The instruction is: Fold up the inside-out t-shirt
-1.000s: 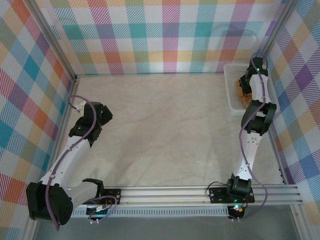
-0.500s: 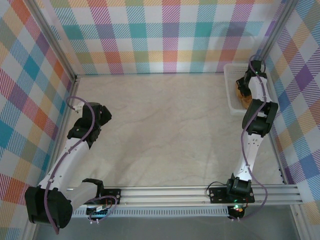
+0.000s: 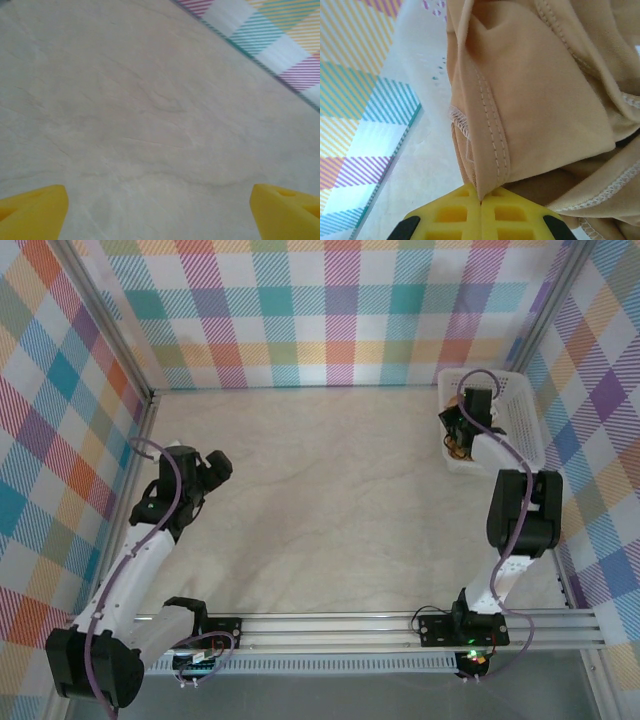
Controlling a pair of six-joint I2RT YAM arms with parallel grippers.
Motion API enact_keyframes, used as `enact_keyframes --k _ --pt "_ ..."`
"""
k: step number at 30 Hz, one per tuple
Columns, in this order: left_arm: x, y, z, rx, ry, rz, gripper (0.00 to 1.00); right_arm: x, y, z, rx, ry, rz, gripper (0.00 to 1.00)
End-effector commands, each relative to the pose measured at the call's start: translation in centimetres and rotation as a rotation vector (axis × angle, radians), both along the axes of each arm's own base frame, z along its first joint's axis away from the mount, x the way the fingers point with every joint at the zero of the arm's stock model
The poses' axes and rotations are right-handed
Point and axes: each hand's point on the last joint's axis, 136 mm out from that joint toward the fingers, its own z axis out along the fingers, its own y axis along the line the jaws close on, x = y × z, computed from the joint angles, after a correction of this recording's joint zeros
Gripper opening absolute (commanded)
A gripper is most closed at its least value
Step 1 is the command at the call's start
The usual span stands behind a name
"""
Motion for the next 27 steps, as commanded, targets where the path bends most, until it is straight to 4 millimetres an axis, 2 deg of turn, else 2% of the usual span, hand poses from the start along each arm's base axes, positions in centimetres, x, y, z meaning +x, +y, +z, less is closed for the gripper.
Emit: enact_keyframes --k 1,6,9,12,17,19,21,24,27 --pt "-0.6 -1.6 0.4 -0.064 -0.024 -0.079 0.93 -0.1 0.7 7.2 -0.086 -0.236 -0.021 0.0" --pt "-1.5 -1.9 0.0 -0.059 -0.013 -0.114 0.93 -3.0 2.3 9.9 -0.161 -0.304 -0.033 0.0" --pt "-1.7 -2.1 -0.4 -0.073 -0.009 -0.122 0.92 -4.6 3.8 12.6 -0.216 -0.375 -0.018 0.0" --pt "-1.8 -2.3 -0.6 -0.083 -0.009 -0.124 0.92 -6.4 5.8 16.5 -0.262 -0.474 0.013 0.0" --pt "-1.9 -2.2 -0.4 -0.065 -0.006 -0.133 0.92 -10.0 10.6 26.1 -0.34 -0.641 0.135 0.0" --pt "-1.8 -2.1 -0.3 -0.055 -0.005 -0.135 0.92 -11.2 12.0 29.4 -0.347 -0.678 0.18 0.0" --pt "-1.8 -2.1 0.1 -0.046 -0.008 -0.14 0.92 -11.6 13.4 31.7 -0.326 -0.684 0.253 0.0" --pt "-1.7 -2.1 0.6 -0.035 -0.005 -0.149 0.92 -11.6 15.9 33.2 -0.265 -0.644 0.371 0.0" --pt "-1.8 -2.3 1.2 -0.025 0.007 -0.167 0.92 -11.5 18.4 32.4 -0.201 -0.587 0.459 0.0"
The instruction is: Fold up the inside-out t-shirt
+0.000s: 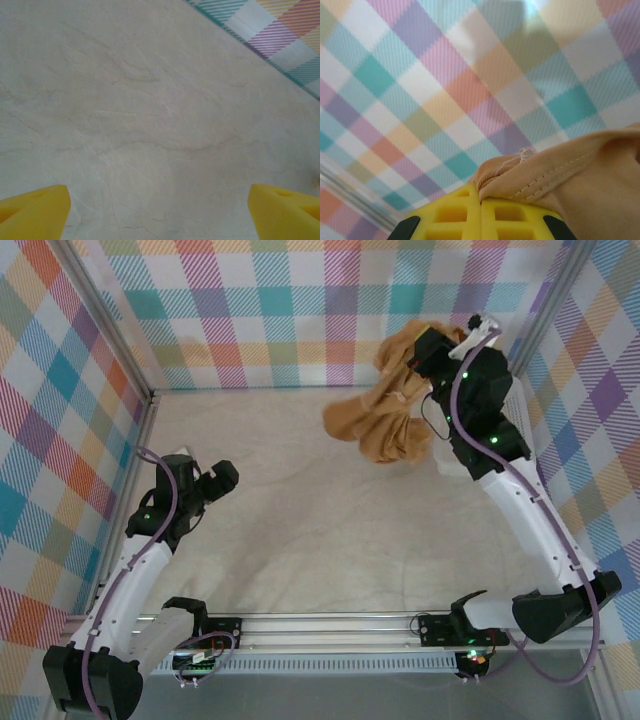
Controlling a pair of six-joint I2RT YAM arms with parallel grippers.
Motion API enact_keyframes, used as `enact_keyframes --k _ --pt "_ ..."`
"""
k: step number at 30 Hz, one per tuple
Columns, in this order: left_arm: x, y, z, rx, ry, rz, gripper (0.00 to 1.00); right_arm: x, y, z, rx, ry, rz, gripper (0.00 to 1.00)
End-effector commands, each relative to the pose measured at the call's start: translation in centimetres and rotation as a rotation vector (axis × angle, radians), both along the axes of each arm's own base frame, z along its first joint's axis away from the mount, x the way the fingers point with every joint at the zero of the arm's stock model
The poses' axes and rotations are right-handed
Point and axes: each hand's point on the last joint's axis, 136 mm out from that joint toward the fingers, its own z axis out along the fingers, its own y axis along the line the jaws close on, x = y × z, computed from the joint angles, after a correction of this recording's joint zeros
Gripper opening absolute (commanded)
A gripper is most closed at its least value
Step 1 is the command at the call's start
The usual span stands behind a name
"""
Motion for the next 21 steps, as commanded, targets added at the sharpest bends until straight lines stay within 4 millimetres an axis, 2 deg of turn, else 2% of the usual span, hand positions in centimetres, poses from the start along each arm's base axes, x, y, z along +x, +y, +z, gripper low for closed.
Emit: enact_keyframes --k 1,7,12,13,14,15,16,17,18,21 --pt "-0.1 -0.2 1.9 0.021 -0.013 -0.034 0.92 0.8 3.6 -5.0 -0.047 0.194 0.127 0.0" --pt "-0.4 -0.5 2.3 0.012 -0.003 -0.051 0.92 0.8 10.2 -10.0 -0.067 0.327 0.251 0.0" --pt "-0.1 -1.4 1.4 -0.041 0.021 -0.074 0.91 3.6 14.1 -17.9 -0.101 0.533 0.301 0.0" --pt "0.0 -1.9 1.0 -0.062 0.023 -0.089 0.9 4.3 15.6 -19.5 -0.134 0.572 0.351 0.02" --pt "0.1 -2.3 0.7 -0.087 0.024 -0.103 0.9 5.2 17.7 -22.0 -0.19 0.633 0.433 0.15" --pt "0.2 -2.7 0.2 -0.108 0.029 -0.113 0.9 5.7 18.8 -22.8 -0.232 0.68 0.477 0.32" --pt "0.4 -3.3 -0.2 -0.137 0.03 -0.129 0.89 6.0 19.8 -24.2 -0.288 0.754 0.519 0.42" --pt "0.5 -3.9 -0.6 -0.167 0.031 -0.147 0.89 5.9 19.9 -25.7 -0.341 0.833 0.537 0.48" --pt "0.6 -4.4 -0.9 -0.191 0.032 -0.162 0.89 5.9 19.8 -25.4 -0.372 0.846 0.538 0.53" --pt "1.1 -6.2 -1.8 -0.26 0.027 -0.205 0.88 5.7 18.9 -26.3 -0.463 0.878 0.534 0.66"
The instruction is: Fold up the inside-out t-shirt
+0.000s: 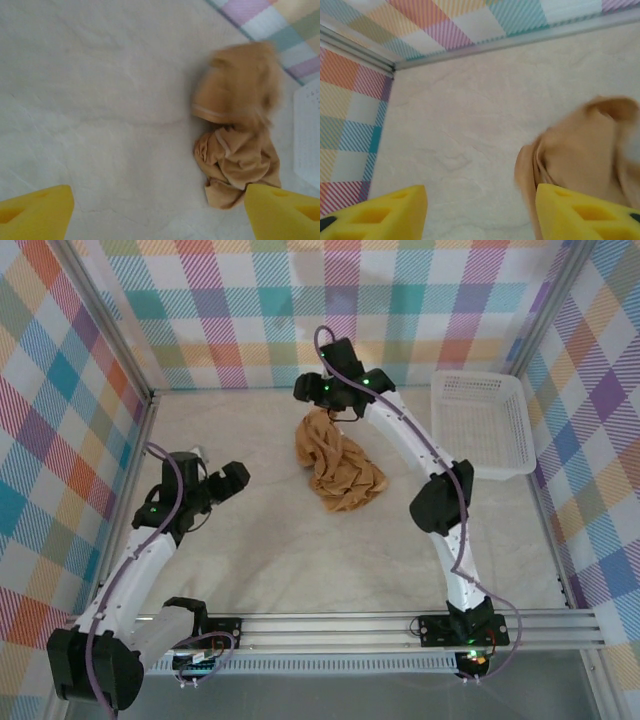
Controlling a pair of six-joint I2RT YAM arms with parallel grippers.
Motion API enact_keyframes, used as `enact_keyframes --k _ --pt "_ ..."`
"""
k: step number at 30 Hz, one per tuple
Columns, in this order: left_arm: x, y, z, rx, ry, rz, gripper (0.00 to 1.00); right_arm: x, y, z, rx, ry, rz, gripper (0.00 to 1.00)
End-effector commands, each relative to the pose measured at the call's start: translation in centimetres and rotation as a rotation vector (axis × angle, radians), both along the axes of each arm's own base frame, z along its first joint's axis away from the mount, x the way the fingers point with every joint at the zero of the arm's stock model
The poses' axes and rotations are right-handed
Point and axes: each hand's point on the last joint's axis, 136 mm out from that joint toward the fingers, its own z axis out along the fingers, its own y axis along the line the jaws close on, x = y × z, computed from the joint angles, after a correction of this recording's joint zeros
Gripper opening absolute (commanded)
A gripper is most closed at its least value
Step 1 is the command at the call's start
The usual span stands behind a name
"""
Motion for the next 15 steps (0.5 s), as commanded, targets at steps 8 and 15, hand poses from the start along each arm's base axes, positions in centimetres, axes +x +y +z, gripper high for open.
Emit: enact_keyframes --k 8,15 --pt "3.1 -8.2 -2.4 -0.095 0.01 -0.183 0.86 -7.1 -9.1 -7.7 -0.104 0.218 0.009 0.64" --pt "7.0 -14.2 -6.0 -0.095 0.106 -0.279 0.75 -10.7 -13.7 -15.0 -0.02 0.401 -0.064 0.58"
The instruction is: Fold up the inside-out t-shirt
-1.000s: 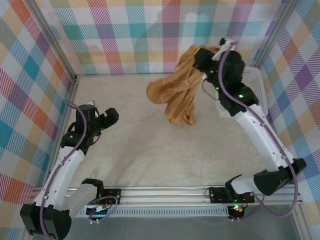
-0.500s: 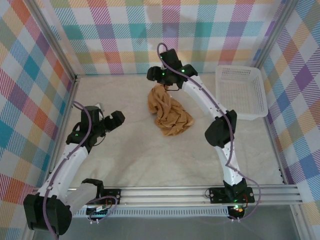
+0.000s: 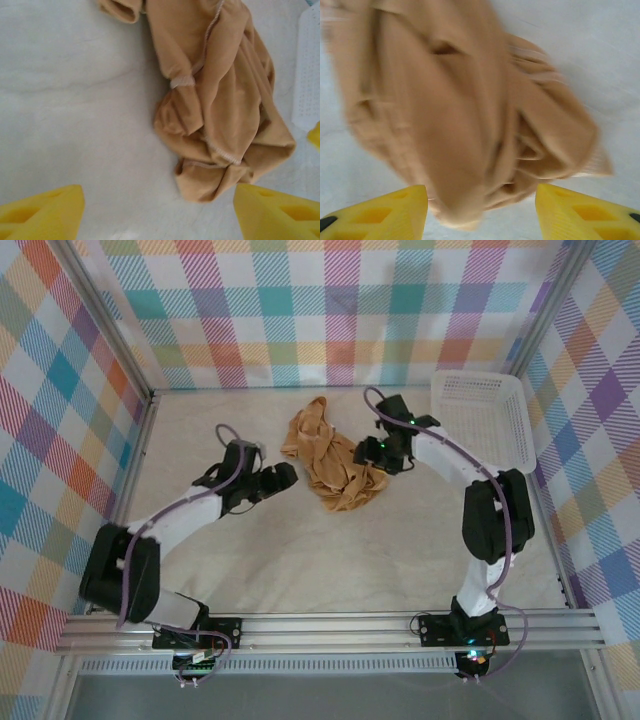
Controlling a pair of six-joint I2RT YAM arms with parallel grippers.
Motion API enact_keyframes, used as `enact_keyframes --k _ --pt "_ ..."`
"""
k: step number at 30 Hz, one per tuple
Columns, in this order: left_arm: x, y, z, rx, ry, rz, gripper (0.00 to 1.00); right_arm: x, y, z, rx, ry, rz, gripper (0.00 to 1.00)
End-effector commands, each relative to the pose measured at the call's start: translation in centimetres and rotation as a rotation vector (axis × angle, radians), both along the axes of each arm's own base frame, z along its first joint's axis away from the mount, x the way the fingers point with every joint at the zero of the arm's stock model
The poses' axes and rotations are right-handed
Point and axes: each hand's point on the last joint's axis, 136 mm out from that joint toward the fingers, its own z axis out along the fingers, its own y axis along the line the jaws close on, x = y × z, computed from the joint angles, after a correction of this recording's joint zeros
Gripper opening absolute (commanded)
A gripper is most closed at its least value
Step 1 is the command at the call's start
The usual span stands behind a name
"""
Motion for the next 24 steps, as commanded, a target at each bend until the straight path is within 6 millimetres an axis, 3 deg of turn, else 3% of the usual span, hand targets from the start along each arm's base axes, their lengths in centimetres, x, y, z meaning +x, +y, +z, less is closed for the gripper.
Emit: enact_keyframes --k 1,7,12,15,17,19,21,23,24 --pt "2.7 -3.3 0.2 -0.049 -0.024 -0.039 0.72 -0.3 1.2 -0.2 0.112 -0.01 0.001 0.57" --pt "6.0 -6.1 -4.2 -0.05 0.068 -0.048 0.57 -1.5 0.7 -3.9 0.102 0.076 -0.021 0.56" --pt "7.5 -6.3 -5.4 -0.031 0.075 -0.013 0.45 -0.6 0.9 -5.8 0.116 0.097 -0.049 0.55" --pt "8.1 -6.0 -5.8 0.003 0.08 -0.001 0.26 0.3 1.5 -7.0 0.137 0.116 -0.069 0.51" --pt "8.4 -5.4 -5.7 0.03 0.078 0.013 0.13 0.9 1.8 -7.6 0.149 0.124 -0.088 0.45" --pt "8.6 -4.7 -5.3 0.051 0.077 0.027 0.0 1.2 1.9 -7.9 0.155 0.126 -0.101 0.32" --pt "8.8 -3.6 -4.4 0.071 0.073 0.041 0.0 1.3 1.8 -7.4 0.15 0.118 -0.102 0.16" --pt "8.6 -1.8 -3.1 0.111 0.069 0.065 0.0 1.6 1.2 -5.7 0.118 0.088 -0.094 0.0" --pt "8.6 -0.8 -2.3 0.125 0.064 0.08 0.0 1.8 0.8 -4.6 0.098 0.066 -0.09 0.0"
